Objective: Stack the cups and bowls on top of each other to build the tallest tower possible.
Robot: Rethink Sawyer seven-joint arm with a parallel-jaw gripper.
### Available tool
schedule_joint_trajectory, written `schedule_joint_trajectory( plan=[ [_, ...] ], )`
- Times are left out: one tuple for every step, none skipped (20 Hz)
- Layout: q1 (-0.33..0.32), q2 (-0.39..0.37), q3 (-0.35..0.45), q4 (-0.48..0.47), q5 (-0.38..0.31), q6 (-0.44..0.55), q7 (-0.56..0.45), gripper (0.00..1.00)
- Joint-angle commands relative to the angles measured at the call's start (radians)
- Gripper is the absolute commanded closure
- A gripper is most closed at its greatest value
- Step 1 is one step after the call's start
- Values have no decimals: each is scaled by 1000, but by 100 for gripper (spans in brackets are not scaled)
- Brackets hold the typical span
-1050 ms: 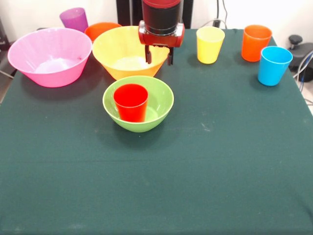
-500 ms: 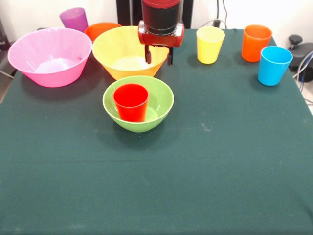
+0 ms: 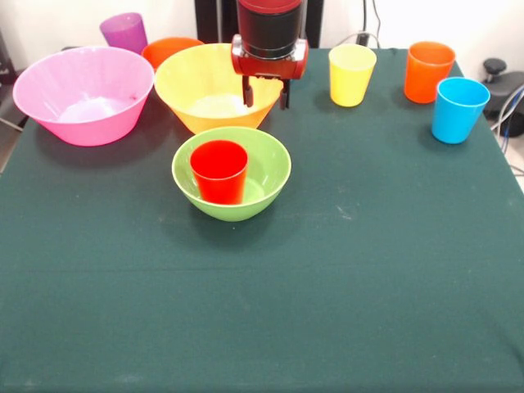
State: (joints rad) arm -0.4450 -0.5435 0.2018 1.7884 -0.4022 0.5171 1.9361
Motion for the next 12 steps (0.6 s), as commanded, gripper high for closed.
schedule_joint_trajectory(
  plan=[
    [8, 14, 27, -47, -49, -84, 23, 0],
    [9, 14, 26, -47, -48, -84, 24, 0],
    [9, 16, 26, -47, -48, -86, 24, 0],
    [8, 16, 27, -47, -46, -87, 23, 0],
    [12, 16, 22, -47, -49, -92, 27, 0],
    [11, 16, 23, -45, -46, -92, 28, 0],
    [12, 15, 21, -44, -47, -95, 29, 0],
    [14, 15, 19, -43, -47, -98, 30, 0],
    [15, 14, 17, -42, -48, -100, 32, 0],
    [14, 15, 17, -39, -47, -102, 32, 0],
    [14, 14, 18, -38, -46, -103, 30, 0],
    [14, 14, 18, -36, -46, -104, 29, 0]
  ],
)
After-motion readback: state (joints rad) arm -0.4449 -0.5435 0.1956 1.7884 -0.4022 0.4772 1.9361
